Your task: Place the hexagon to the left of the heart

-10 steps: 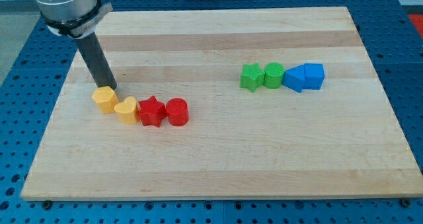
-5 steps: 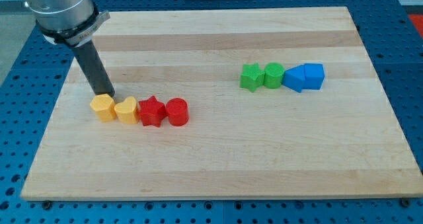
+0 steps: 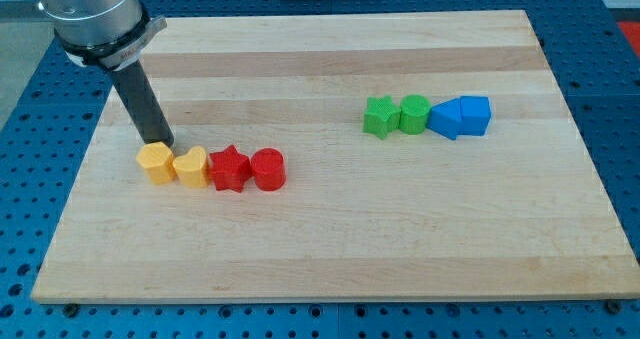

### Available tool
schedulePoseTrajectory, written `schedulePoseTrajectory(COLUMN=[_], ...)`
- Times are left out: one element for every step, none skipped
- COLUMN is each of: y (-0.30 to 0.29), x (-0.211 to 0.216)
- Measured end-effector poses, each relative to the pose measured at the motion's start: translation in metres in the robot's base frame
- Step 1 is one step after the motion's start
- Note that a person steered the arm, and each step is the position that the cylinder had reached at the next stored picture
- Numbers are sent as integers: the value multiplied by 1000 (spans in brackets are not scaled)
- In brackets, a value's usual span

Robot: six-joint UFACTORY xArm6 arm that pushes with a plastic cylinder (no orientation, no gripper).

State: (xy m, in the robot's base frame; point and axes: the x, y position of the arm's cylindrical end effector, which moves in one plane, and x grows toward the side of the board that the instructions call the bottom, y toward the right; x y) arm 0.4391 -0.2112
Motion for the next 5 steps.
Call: schedulePoseTrajectory(y=[0,0,-9,-31,-38], x=[7,6,3,3,15])
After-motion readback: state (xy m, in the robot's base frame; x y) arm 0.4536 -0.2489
